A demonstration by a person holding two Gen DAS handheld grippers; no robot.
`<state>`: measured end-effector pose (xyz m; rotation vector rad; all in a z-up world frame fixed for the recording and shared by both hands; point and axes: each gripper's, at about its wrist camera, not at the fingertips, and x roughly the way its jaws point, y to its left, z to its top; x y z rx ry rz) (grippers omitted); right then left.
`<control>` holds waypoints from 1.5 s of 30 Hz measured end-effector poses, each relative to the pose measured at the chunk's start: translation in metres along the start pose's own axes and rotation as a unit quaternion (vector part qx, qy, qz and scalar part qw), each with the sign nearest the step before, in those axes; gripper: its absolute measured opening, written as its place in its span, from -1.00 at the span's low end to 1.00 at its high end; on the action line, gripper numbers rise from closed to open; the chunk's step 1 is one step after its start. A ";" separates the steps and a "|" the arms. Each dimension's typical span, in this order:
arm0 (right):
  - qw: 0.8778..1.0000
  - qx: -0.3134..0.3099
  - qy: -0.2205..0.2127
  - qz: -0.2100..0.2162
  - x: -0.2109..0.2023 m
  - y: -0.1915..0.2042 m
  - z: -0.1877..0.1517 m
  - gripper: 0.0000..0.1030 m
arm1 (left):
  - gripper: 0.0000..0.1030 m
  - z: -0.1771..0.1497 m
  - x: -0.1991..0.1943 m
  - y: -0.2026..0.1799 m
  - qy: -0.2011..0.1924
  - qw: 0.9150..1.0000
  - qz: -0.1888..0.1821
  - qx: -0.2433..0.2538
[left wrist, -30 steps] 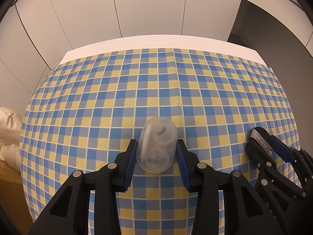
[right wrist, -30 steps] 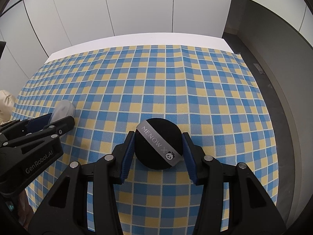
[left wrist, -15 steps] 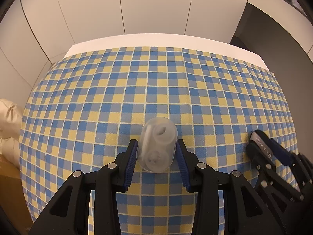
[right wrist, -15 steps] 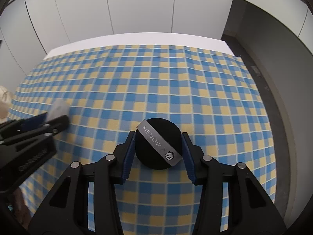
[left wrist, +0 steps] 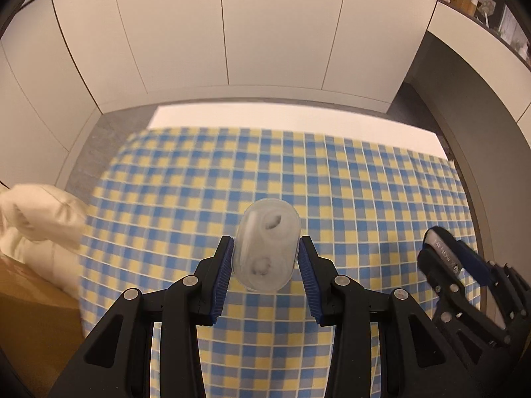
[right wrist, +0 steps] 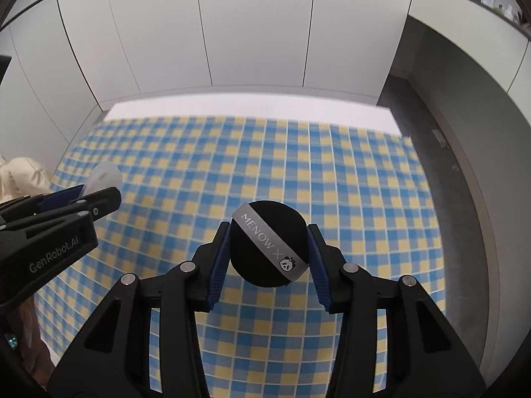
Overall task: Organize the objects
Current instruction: 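Lift the clear case with the left tool while the right tool lifts the black compact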
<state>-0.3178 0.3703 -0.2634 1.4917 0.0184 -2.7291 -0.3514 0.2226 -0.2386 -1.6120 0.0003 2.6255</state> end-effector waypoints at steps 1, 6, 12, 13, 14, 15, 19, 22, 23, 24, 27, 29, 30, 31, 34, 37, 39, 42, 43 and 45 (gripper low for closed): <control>1.000 0.001 -0.004 0.002 -0.007 -0.001 0.006 -0.10 | -0.24 0.003 -0.007 0.001 -0.002 1.000 0.005 0.002; 0.999 -0.016 -0.028 0.001 -0.052 0.007 0.032 -0.10 | -0.24 0.017 -0.043 0.000 -0.026 1.000 0.007 0.009; 0.998 -0.034 -0.053 0.000 -0.111 0.008 0.061 -0.10 | -0.24 0.034 -0.088 0.007 -0.041 0.999 0.016 -0.005; 0.998 -0.036 -0.060 -0.002 -0.124 0.006 0.067 -0.10 | -0.24 0.037 -0.098 0.009 -0.043 0.999 0.016 -0.009; 0.997 -0.038 -0.065 -0.004 -0.133 0.009 0.071 -0.10 | -0.24 0.040 -0.106 0.011 -0.046 0.999 0.017 -0.013; 0.997 -0.040 -0.068 -0.005 -0.142 0.014 0.075 -0.10 | -0.24 0.044 -0.116 0.013 -0.050 0.998 0.020 -0.017; 0.995 -0.050 -0.088 -0.004 -0.177 0.027 0.092 -0.10 | -0.24 0.057 -0.157 0.016 -0.075 0.996 0.044 -0.020; 0.993 -0.057 -0.098 -0.008 -0.202 0.033 0.101 -0.10 | -0.24 0.066 -0.183 0.019 -0.082 0.996 0.026 -0.024; 0.994 -0.056 -0.098 -0.006 -0.208 0.033 0.105 -0.10 | -0.24 0.069 -0.191 0.020 -0.085 0.996 0.028 -0.026; 0.994 -0.052 -0.098 -0.003 -0.216 0.031 0.108 -0.10 | -0.24 0.070 -0.197 0.020 -0.087 0.995 0.031 -0.027; 0.995 -0.032 -0.095 0.004 -0.235 0.028 0.115 -0.10 | -0.24 0.074 -0.216 0.021 -0.092 0.995 0.033 -0.026; 0.995 -0.025 -0.097 0.008 -0.246 0.026 0.120 -0.10 | -0.24 0.076 -0.229 0.021 -0.094 0.995 0.030 -0.027; 0.995 -0.026 -0.099 0.007 -0.252 0.027 0.122 -0.10 | -0.24 0.076 -0.237 0.021 -0.098 0.994 0.030 -0.026; 0.995 -0.027 -0.100 0.004 -0.259 0.029 0.124 -0.10 | -0.24 0.076 -0.244 0.020 -0.102 0.994 0.032 -0.023; 0.995 -0.025 -0.101 0.002 -0.277 0.028 0.129 -0.10 | -0.24 0.077 -0.262 0.015 -0.108 0.993 0.044 -0.015; 0.994 -0.028 -0.107 0.003 -0.286 0.027 0.127 -0.10 | -0.24 0.076 -0.276 0.015 -0.109 0.993 0.040 -0.016; 0.994 -0.029 -0.109 0.000 -0.288 0.029 0.123 -0.10 | -0.24 0.074 -0.284 0.016 -0.109 0.993 0.034 -0.016; 0.994 -0.027 -0.109 0.005 -0.293 0.026 0.119 -0.10 | -0.24 0.069 -0.293 0.017 -0.108 0.993 0.032 -0.013; 0.994 -0.025 -0.110 0.005 -0.294 0.025 0.118 -0.10 | -0.24 0.068 -0.294 0.017 -0.109 0.993 0.035 -0.012; 0.994 -0.022 -0.109 0.004 -0.298 0.027 0.115 -0.10 | -0.24 0.066 -0.297 0.017 -0.109 0.993 0.039 -0.012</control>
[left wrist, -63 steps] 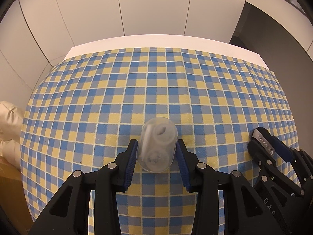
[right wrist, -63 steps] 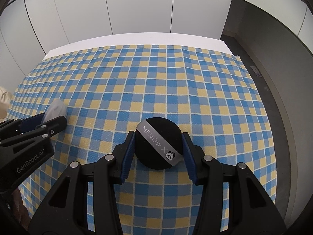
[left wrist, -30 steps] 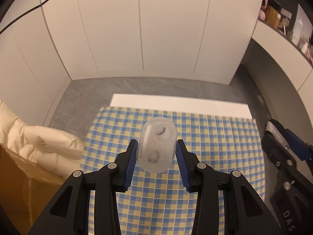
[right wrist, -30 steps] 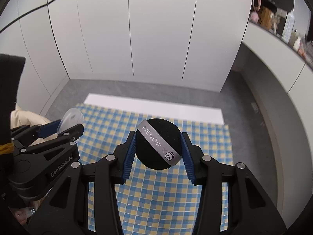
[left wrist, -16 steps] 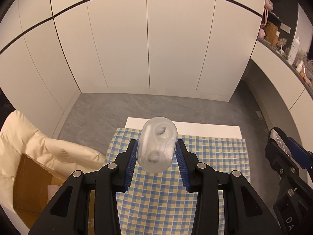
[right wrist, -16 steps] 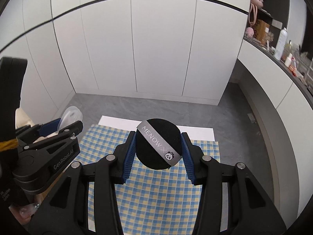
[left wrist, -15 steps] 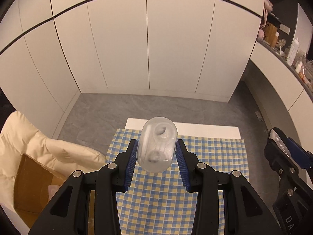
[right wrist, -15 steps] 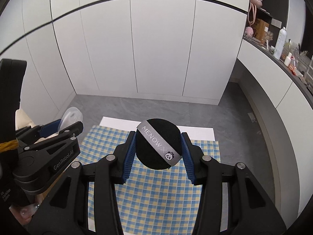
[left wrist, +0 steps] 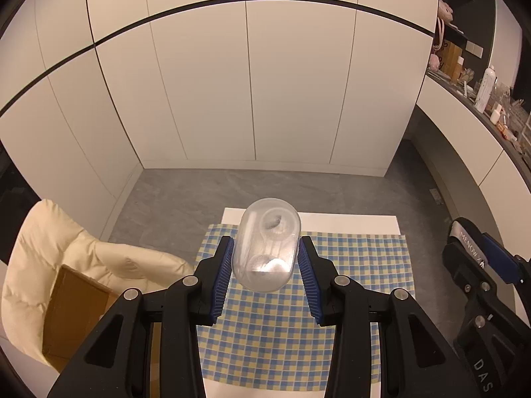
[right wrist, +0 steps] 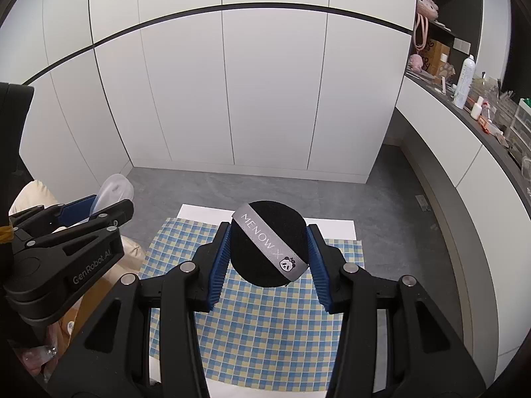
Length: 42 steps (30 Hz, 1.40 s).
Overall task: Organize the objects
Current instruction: 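Lift the clear case with the left tool while the right tool lifts the black compact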
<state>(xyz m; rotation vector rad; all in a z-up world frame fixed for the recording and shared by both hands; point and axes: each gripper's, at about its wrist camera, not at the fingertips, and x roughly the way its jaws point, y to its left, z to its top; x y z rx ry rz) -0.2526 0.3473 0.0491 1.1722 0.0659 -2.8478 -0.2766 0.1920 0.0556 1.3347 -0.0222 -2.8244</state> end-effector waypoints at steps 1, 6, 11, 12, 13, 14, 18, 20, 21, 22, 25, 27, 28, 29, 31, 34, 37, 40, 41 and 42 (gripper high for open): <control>1.000 0.002 0.001 0.000 -0.001 -0.001 -0.001 -0.10 | -0.24 -0.001 -0.002 0.001 0.000 1.000 -0.001 -0.002; 1.000 0.006 0.005 -0.001 -0.007 0.004 -0.010 -0.10 | -0.24 -0.007 -0.011 0.000 0.001 1.000 -0.008 -0.001; 1.000 0.005 0.010 -0.007 -0.011 0.007 -0.018 -0.10 | -0.24 -0.015 -0.020 -0.001 -0.002 1.000 -0.005 0.006; 1.000 0.004 0.011 -0.009 -0.013 0.008 -0.020 -0.10 | -0.24 -0.017 -0.024 -0.001 -0.002 1.000 -0.010 0.005; 1.000 0.002 0.011 -0.013 -0.015 0.009 -0.022 -0.10 | -0.24 -0.019 -0.026 0.001 -0.002 1.000 -0.011 0.003; 1.000 0.000 0.010 -0.018 -0.018 0.011 -0.025 -0.10 | -0.24 -0.021 -0.028 0.002 -0.002 1.000 -0.010 0.002; 1.000 -0.002 0.009 -0.020 -0.027 0.013 -0.036 -0.10 | -0.24 -0.031 -0.044 0.003 -0.006 1.000 -0.012 0.005; 1.000 0.001 0.009 -0.019 -0.033 0.013 -0.042 -0.10 | -0.24 -0.036 -0.050 0.005 -0.008 1.000 -0.016 0.004; 1.000 0.003 0.010 -0.018 -0.036 0.013 -0.046 -0.10 | -0.24 -0.039 -0.055 0.005 -0.010 1.000 -0.017 0.003; 1.000 0.004 0.010 -0.017 -0.039 0.014 -0.051 -0.10 | -0.24 -0.043 -0.059 0.007 -0.012 1.000 -0.018 0.003; 1.000 0.003 0.013 -0.013 -0.045 0.016 -0.063 -0.10 | -0.24 -0.055 -0.070 0.011 -0.017 1.000 -0.023 0.003; 1.000 0.003 0.016 -0.011 -0.048 0.015 -0.070 -0.10 | -0.24 -0.064 -0.076 0.014 -0.020 1.000 -0.023 0.002; 1.000 0.002 0.017 -0.010 -0.051 0.016 -0.076 -0.10 | -0.24 -0.068 -0.079 0.015 -0.020 1.000 -0.020 0.004; 1.000 0.002 0.019 -0.009 -0.052 0.016 -0.078 -0.10 | -0.24 -0.072 -0.081 0.016 -0.021 1.000 -0.018 0.005; 1.000 0.002 0.022 -0.008 -0.057 0.017 -0.089 -0.10 | -0.24 -0.081 -0.085 0.017 -0.018 1.000 -0.019 0.003; 1.000 0.006 0.024 -0.007 -0.063 0.018 -0.099 -0.10 | -0.24 -0.093 -0.092 0.017 -0.022 1.000 -0.018 0.007; 1.000 0.010 0.026 -0.001 -0.069 0.019 -0.111 -0.10 | -0.24 -0.106 -0.099 0.013 -0.025 0.999 -0.014 0.015; 0.999 0.015 0.032 0.003 -0.072 0.018 -0.123 -0.10 | -0.24 -0.119 -0.105 0.011 -0.025 0.999 -0.011 0.024; 0.999 0.018 0.033 0.003 -0.074 0.018 -0.128 -0.10 | -0.24 -0.124 -0.106 0.011 -0.024 0.999 -0.013 0.025; 0.999 0.021 0.032 0.001 -0.076 0.018 -0.134 -0.10 | -0.24 -0.130 -0.108 0.013 -0.020 0.999 -0.016 0.027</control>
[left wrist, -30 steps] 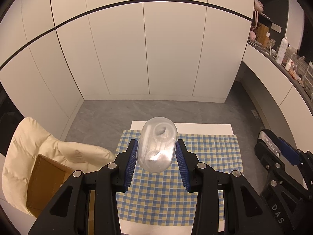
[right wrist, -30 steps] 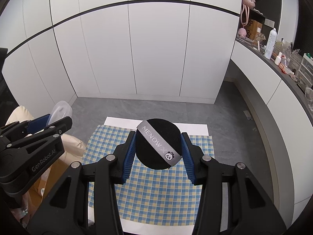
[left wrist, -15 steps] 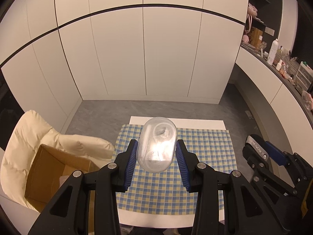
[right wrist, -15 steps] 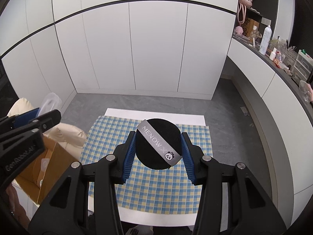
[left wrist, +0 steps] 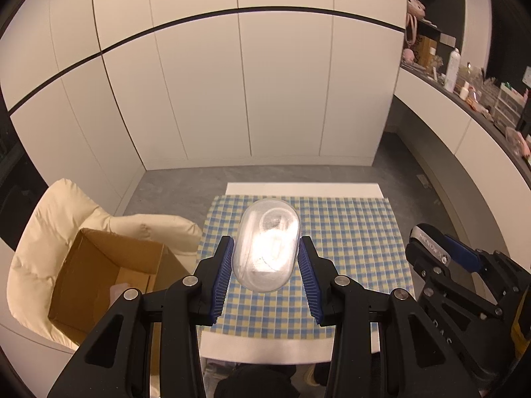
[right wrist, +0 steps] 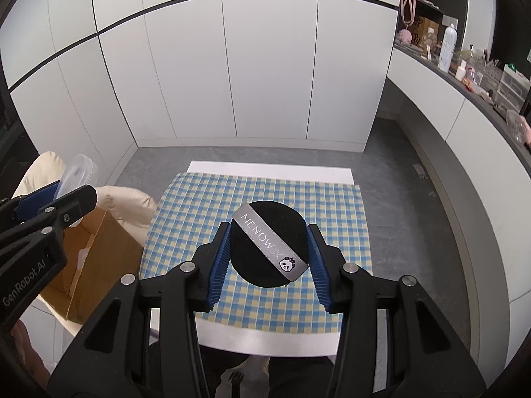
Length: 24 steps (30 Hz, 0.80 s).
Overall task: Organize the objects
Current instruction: 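Carry the clear case and black compact with both tools toward the cardboard box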
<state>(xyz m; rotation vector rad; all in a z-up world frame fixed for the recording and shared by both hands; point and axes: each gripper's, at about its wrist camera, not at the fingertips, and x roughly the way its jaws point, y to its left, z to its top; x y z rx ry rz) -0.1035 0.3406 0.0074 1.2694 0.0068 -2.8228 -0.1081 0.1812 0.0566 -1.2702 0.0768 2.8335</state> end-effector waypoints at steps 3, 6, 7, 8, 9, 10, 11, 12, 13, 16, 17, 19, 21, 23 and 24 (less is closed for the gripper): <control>1.000 -0.001 -0.003 -0.008 -0.004 0.002 -0.016 -0.10 | -0.24 -0.018 -0.005 0.006 0.006 1.000 -0.002 -0.007; 1.000 -0.004 0.001 -0.003 -0.007 0.004 -0.031 -0.10 | -0.24 -0.035 -0.008 0.012 0.012 1.000 0.005 -0.007; 1.000 -0.005 0.003 -0.001 -0.008 0.005 -0.035 -0.10 | -0.24 -0.039 -0.009 0.013 0.012 1.000 0.008 -0.005; 1.000 -0.007 0.004 0.001 -0.009 0.006 -0.039 -0.10 | -0.24 -0.042 -0.010 0.013 0.012 1.000 0.011 -0.004; 1.000 -0.008 0.004 0.001 -0.011 0.007 -0.043 -0.10 | -0.24 -0.045 -0.012 0.014 0.011 1.000 0.013 -0.002; 1.000 -0.009 0.004 0.001 -0.012 0.007 -0.045 -0.10 | -0.24 -0.048 -0.014 0.015 0.010 1.000 0.014 -0.001; 1.000 -0.009 0.004 0.002 -0.012 0.007 -0.048 -0.10 | -0.24 -0.051 -0.016 0.016 0.009 1.000 0.015 -0.001; 1.000 -0.009 0.005 0.003 -0.013 0.008 -0.050 -0.10 | -0.24 -0.053 -0.017 0.016 0.008 1.000 0.015 0.000; 1.000 -0.009 0.004 0.004 -0.014 0.008 -0.053 -0.10 | -0.24 -0.057 -0.019 0.016 0.008 1.000 0.016 0.003; 1.000 -0.010 0.003 0.004 -0.017 0.007 -0.061 -0.10 | -0.24 -0.066 -0.020 0.016 0.011 1.000 0.015 0.012; 1.000 -0.010 0.003 0.003 -0.018 0.007 -0.064 -0.10 | -0.24 -0.070 -0.021 0.017 0.011 1.000 0.015 0.013; 1.000 -0.009 0.003 0.005 -0.021 0.006 -0.073 -0.10 | -0.24 -0.078 -0.020 0.017 0.016 1.000 0.010 0.015; 1.000 -0.009 0.004 0.007 -0.024 0.005 -0.082 -0.10 | -0.24 -0.087 -0.019 0.019 0.022 1.000 0.008 0.016; 1.000 -0.010 0.006 0.006 -0.025 0.005 -0.090 -0.10 | -0.24 -0.095 -0.016 0.022 0.030 0.999 0.009 0.017; 1.000 -0.010 0.008 0.007 -0.026 0.004 -0.095 -0.10 | -0.23 -0.099 -0.015 0.023 0.033 0.999 0.010 0.018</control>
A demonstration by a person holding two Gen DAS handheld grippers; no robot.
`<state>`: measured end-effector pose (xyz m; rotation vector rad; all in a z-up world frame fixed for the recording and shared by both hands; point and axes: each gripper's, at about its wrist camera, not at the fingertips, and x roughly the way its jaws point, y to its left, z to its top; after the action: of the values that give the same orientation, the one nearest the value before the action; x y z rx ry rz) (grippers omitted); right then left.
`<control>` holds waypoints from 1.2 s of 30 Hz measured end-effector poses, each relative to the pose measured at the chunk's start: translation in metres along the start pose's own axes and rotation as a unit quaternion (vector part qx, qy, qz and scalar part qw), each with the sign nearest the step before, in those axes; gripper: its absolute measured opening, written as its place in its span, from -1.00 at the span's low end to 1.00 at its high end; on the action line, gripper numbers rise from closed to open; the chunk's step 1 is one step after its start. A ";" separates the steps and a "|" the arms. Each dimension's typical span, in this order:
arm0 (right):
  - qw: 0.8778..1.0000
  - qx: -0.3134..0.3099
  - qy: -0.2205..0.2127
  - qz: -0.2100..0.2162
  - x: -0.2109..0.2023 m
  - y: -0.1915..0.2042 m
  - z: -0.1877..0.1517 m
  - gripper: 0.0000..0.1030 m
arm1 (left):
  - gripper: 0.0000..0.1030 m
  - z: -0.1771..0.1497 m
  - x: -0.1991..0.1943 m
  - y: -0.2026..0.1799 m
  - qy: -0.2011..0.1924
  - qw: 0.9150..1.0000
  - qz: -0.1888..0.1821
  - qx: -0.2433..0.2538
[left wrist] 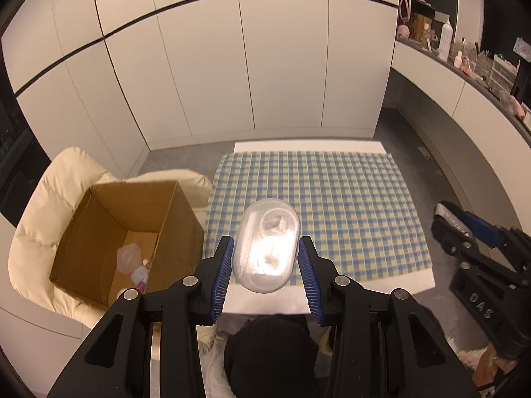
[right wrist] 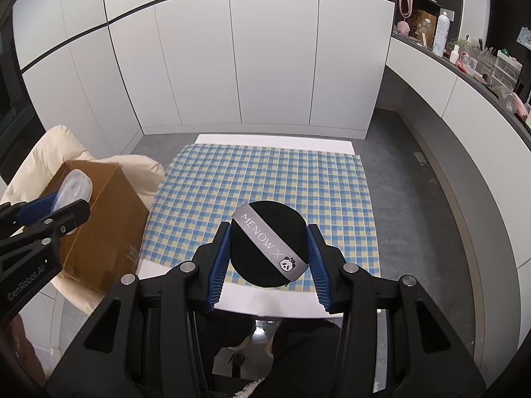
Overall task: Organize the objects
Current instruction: 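Carry the clear case and black compact with both tools toward the cardboard box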
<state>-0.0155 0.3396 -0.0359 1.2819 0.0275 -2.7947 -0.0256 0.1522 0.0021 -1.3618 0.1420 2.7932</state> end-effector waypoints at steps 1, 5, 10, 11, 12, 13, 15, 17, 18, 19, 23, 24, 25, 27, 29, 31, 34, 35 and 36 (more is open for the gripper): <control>1.000 0.000 0.002 0.000 0.000 0.000 -0.004 -0.10 | -0.23 -0.004 0.002 0.001 0.004 1.000 -0.001 0.001; 1.000 0.000 0.013 0.002 0.007 -0.004 -0.018 -0.10 | -0.23 -0.020 0.003 0.004 0.006 1.000 -0.012 -0.003; 1.000 -0.001 0.024 0.001 0.012 -0.002 -0.033 -0.10 | -0.23 -0.034 0.000 0.005 0.006 1.000 -0.017 -0.003; 1.000 -0.002 0.025 0.003 0.011 -0.001 -0.036 -0.10 | -0.23 -0.036 -0.001 0.005 0.006 1.000 -0.018 -0.002; 1.000 -0.003 0.027 0.003 0.010 0.000 -0.038 -0.10 | -0.23 -0.039 -0.001 0.005 0.008 1.000 -0.018 0.001; 1.000 -0.003 0.027 0.005 0.008 0.001 -0.041 -0.10 | -0.23 -0.042 -0.001 0.004 0.009 1.000 -0.017 0.005; 1.000 -0.003 0.027 0.008 0.005 0.004 -0.044 -0.10 | -0.23 -0.047 -0.001 0.005 0.013 1.000 -0.017 0.005; 1.000 -0.005 0.028 0.010 0.000 0.006 -0.048 -0.10 | -0.23 -0.051 -0.002 0.006 0.016 1.000 -0.020 0.002; 1.000 -0.006 0.028 0.010 -0.002 0.008 -0.049 -0.10 | -0.23 -0.054 -0.004 0.006 0.016 1.000 -0.022 0.002; 1.000 -0.009 0.027 0.010 -0.006 0.009 -0.051 -0.10 | -0.23 -0.056 -0.005 0.005 0.016 1.000 -0.022 0.006; 0.999 -0.018 0.023 0.015 -0.018 0.015 -0.063 -0.09 | -0.23 -0.066 -0.007 0.002 0.017 1.000 -0.018 0.019; 0.999 -0.021 0.025 0.017 -0.019 0.016 -0.067 -0.09 | -0.23 -0.071 -0.006 0.003 0.022 0.999 -0.021 0.016; 0.999 -0.025 0.029 0.018 -0.020 0.018 -0.071 -0.09 | -0.23 -0.072 -0.004 0.004 0.026 0.999 -0.024 0.015; 0.999 -0.031 0.036 0.014 -0.019 0.020 -0.076 -0.09 | -0.23 -0.076 0.000 0.005 0.038 0.999 -0.031 0.011; 0.999 -0.032 0.040 0.011 -0.018 0.020 -0.078 -0.09 | -0.23 -0.080 0.004 0.007 0.045 0.998 -0.036 0.010; 0.999 -0.030 0.037 0.008 -0.020 0.020 -0.078 -0.09 | -0.23 -0.082 0.005 0.009 0.048 0.998 -0.040 0.004; 0.999 -0.029 0.031 0.001 -0.024 0.021 -0.078 -0.09 | -0.23 -0.083 0.004 0.013 0.045 0.998 -0.040 -0.003; 0.999 -0.030 0.030 0.001 -0.025 0.021 -0.078 -0.09 | -0.23 -0.083 0.002 0.014 0.043 0.998 -0.041 -0.004; 0.999 -0.030 0.030 0.001 -0.026 0.022 -0.078 -0.09 | -0.23 -0.084 0.001 0.015 0.041 0.998 -0.040 -0.005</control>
<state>0.0622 0.3226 -0.0667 1.3506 0.1131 -2.7309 0.0384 0.1290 -0.0487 -1.4502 0.0742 2.6774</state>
